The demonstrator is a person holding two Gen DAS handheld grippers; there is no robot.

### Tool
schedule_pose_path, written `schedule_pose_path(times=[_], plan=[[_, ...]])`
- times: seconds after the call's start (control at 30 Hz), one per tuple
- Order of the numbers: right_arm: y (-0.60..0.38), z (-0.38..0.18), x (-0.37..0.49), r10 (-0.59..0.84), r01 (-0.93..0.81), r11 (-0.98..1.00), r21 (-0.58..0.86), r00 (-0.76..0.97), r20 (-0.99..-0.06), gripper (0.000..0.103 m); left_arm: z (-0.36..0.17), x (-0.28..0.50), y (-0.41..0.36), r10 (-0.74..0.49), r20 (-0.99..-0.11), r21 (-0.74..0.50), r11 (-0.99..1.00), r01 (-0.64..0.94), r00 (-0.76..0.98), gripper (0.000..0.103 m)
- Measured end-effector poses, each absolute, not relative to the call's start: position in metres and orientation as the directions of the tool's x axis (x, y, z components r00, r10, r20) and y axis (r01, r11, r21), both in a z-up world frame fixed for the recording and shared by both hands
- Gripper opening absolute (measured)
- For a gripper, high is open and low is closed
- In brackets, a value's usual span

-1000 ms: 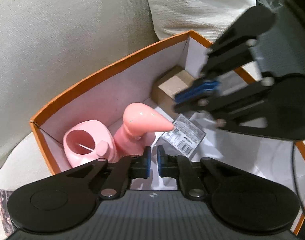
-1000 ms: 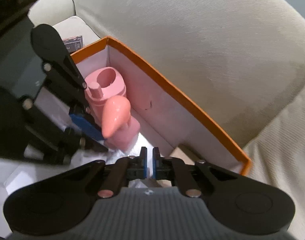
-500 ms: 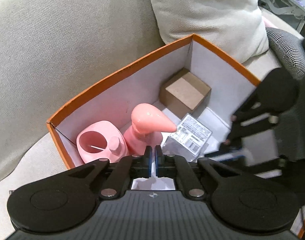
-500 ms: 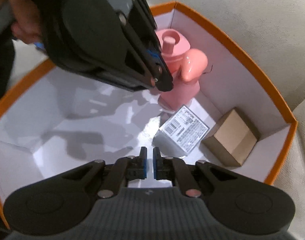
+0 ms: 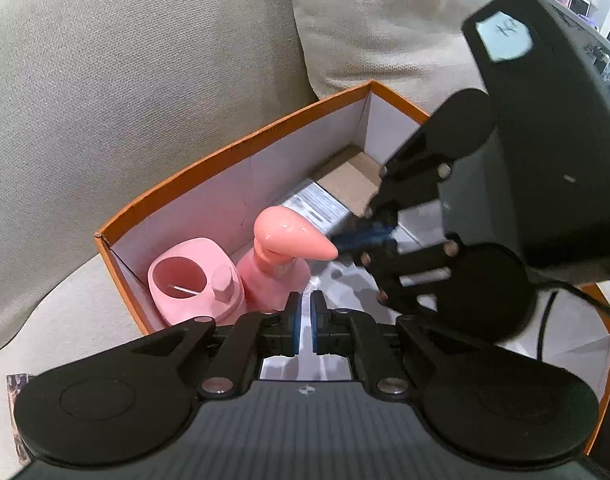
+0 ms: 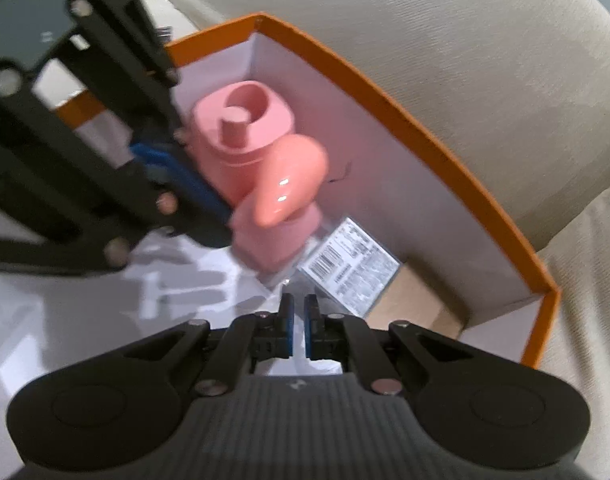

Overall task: Organize rigid objects
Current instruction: 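Withdraw both open tools from the orange box toward the items on the sofa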

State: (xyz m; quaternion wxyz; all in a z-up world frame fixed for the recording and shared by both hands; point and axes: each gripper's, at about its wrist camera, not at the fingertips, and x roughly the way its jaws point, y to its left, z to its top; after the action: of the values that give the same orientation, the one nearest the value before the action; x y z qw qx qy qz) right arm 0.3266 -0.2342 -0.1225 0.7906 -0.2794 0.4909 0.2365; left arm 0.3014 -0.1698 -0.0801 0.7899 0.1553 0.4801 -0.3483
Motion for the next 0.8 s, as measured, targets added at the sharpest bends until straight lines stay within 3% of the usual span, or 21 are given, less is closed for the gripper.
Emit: schedule_pose_path(times=[0.4, 0.67, 0.8], plan=[[-0.230, -0.114, 0.312, 0.102, -0.558, 0.813, -0.166, 0.418, -0.903, 0.005, -0.065, 0.282, -0.160, -0.408, -0.853, -0.089, 0.727, 0.680, 0.326, 0.016], [-0.220, -0.083, 0.265, 0.138, -0.478, 0.872, -0.103, 0.443, -0.886, 0.005, -0.033, 0.247, -0.133, -0.428, -0.823, -0.083, 0.742, 0.665, 0.375, 0.032], [-0.217, -0.070, 0.242, 0.148, -0.417, 0.906, -0.073, 0.473, -0.868, 0.018, -0.019, 0.229, -0.114, -0.418, -0.805, -0.080, 0.779, 0.622, 0.420, 0.039]])
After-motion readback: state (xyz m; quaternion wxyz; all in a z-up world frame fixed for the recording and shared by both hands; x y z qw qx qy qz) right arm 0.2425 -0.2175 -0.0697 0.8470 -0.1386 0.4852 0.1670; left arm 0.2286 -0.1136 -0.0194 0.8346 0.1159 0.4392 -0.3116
